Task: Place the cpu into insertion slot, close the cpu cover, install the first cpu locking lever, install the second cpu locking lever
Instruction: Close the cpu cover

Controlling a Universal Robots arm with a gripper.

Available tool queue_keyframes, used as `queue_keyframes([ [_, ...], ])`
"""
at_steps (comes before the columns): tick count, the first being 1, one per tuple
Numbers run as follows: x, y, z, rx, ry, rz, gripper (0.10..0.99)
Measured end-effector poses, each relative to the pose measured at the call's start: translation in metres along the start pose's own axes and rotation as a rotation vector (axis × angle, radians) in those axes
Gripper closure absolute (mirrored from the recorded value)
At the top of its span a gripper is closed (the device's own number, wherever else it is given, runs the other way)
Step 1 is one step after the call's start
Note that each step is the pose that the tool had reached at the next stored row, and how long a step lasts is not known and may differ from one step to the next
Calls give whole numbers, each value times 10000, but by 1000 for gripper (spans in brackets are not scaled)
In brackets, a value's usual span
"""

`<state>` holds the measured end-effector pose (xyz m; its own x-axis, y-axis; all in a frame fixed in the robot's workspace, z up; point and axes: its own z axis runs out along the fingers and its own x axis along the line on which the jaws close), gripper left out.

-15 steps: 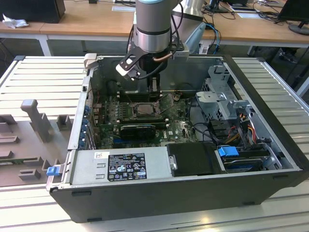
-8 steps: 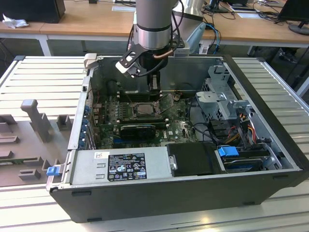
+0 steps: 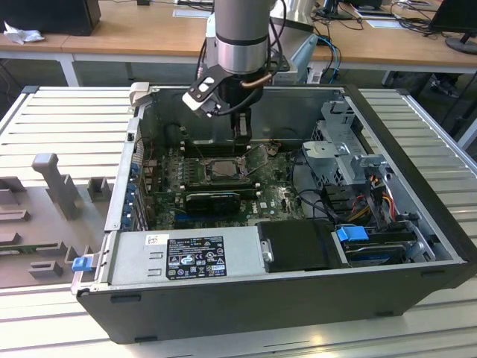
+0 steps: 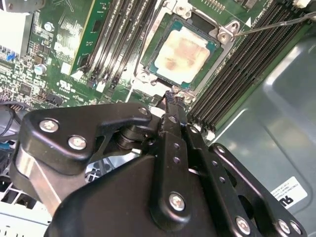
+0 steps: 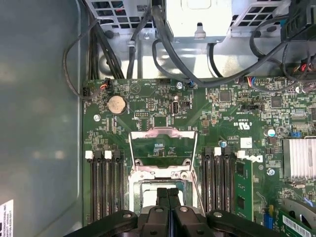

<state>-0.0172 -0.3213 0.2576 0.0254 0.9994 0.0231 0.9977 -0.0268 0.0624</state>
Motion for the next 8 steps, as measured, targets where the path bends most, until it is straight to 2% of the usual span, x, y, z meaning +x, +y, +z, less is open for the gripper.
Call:
queue_keyframes([
  [3, 1, 53, 1, 2, -4, 1, 980],
  [8, 3, 67, -35, 2, -3, 2, 980],
])
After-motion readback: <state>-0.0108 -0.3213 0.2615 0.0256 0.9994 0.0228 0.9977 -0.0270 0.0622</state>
